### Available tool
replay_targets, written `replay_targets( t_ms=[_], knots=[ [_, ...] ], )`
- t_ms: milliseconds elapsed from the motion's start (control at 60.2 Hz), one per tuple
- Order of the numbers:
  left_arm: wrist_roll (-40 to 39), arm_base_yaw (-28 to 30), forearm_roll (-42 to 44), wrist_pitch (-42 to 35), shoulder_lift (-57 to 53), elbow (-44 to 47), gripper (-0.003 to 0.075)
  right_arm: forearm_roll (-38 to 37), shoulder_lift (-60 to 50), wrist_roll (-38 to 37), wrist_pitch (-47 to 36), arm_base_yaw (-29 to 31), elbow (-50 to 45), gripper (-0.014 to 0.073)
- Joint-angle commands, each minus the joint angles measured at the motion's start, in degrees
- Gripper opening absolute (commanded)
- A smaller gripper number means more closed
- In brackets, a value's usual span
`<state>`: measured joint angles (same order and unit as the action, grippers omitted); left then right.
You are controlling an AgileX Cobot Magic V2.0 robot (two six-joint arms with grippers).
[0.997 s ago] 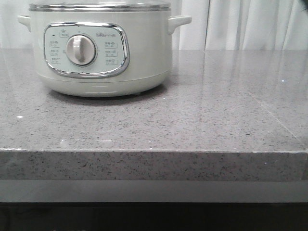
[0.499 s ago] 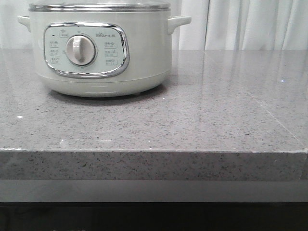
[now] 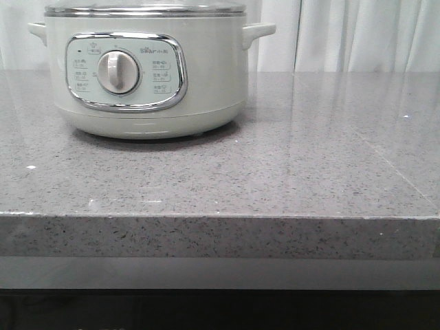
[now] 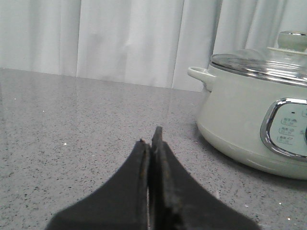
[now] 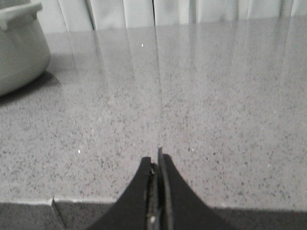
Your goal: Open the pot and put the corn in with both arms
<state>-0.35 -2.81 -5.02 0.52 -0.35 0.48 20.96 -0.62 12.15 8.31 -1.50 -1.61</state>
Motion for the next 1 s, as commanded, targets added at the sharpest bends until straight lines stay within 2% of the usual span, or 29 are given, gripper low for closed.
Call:
replay_targets(
  t_ms=[0, 366, 565, 765, 881, 981],
  knots=[
    [-0.1, -0.2, -0.5, -4.8, -0.8, 0.6, -0.002, 0.4, -1.2, 0.2, -6.3, -0.3, 0.7, -0.0068],
    [-0.1, -0.2, -0.5, -4.8, -0.8, 0.6, -0.002, 0.4, -1.2, 0.2, -5.7, -0.3, 0.7, -0.0068],
    [-0.1, -0.2, -0.5, -4.8, -0.8, 0.6, -0.002, -1.7, -1.2, -0.3, -10.8, -0.3, 0.7, -0.0068],
    [-0.1, -0.2, -0.5, -4.8, -0.8, 0.6, -0.002, -18.2, -1.2, -13.9, -14.6, -0.3, 0.7, -0.0068],
    [-0.1, -0.2, -0.5, -4.8, -0.8, 0.6, -0.002, -20.5, -1.2, -21.4, -17.0, -0.3, 0.7, -0.0068],
    [-0.1, -0.2, -0.5, -4.8, -0.8, 0.6, -0.002, -20.5, -1.2, -22.2, -16.8, -0.3, 0.7, -0.0068]
  ],
)
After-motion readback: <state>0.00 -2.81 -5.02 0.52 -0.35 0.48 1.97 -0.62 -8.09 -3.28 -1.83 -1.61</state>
